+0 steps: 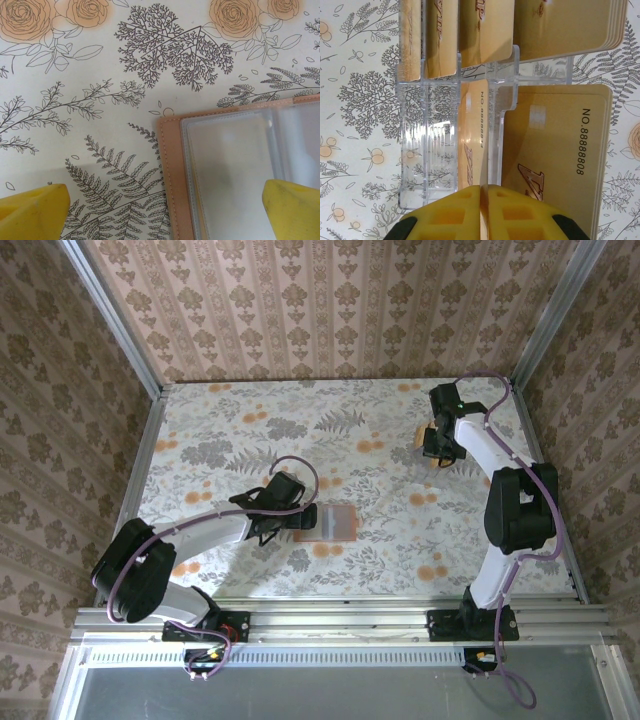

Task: Put the credit cards into the card holder
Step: Pick up the credit card from the storage box.

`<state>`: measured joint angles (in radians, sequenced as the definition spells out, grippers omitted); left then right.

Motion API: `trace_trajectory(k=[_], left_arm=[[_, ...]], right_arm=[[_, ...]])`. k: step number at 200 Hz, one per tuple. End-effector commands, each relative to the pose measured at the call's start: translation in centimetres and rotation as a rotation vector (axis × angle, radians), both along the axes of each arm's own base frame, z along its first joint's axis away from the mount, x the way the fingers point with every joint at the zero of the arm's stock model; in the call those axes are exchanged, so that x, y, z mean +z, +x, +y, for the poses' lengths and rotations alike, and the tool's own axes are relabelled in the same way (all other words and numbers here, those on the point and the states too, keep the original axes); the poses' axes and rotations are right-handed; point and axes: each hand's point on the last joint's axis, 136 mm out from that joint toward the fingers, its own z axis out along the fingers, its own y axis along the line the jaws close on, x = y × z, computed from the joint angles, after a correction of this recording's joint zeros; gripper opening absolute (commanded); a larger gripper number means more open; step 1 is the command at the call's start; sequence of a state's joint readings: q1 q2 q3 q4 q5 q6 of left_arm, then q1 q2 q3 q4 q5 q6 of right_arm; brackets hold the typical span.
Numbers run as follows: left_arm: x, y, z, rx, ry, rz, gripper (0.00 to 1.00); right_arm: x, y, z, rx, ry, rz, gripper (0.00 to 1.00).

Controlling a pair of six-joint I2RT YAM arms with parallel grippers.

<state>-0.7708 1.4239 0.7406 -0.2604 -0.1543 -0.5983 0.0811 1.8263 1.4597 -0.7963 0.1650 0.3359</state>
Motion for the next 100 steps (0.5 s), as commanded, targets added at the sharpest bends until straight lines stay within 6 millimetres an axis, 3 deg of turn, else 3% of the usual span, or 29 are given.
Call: trace_trajectory(k=[1, 100], left_arm=[[0.4, 0.3, 0.2, 0.003, 0.004, -0.014, 1.00], [0.8, 0.3, 0.0, -0.003, 0.002, -0.012, 1.00]], right_arm=[[0.3, 0.2, 0.2, 0.003, 0.039, 0.004, 0.12], [2.2, 0.6, 0.9, -0.044, 0.248, -0.062, 0.00]])
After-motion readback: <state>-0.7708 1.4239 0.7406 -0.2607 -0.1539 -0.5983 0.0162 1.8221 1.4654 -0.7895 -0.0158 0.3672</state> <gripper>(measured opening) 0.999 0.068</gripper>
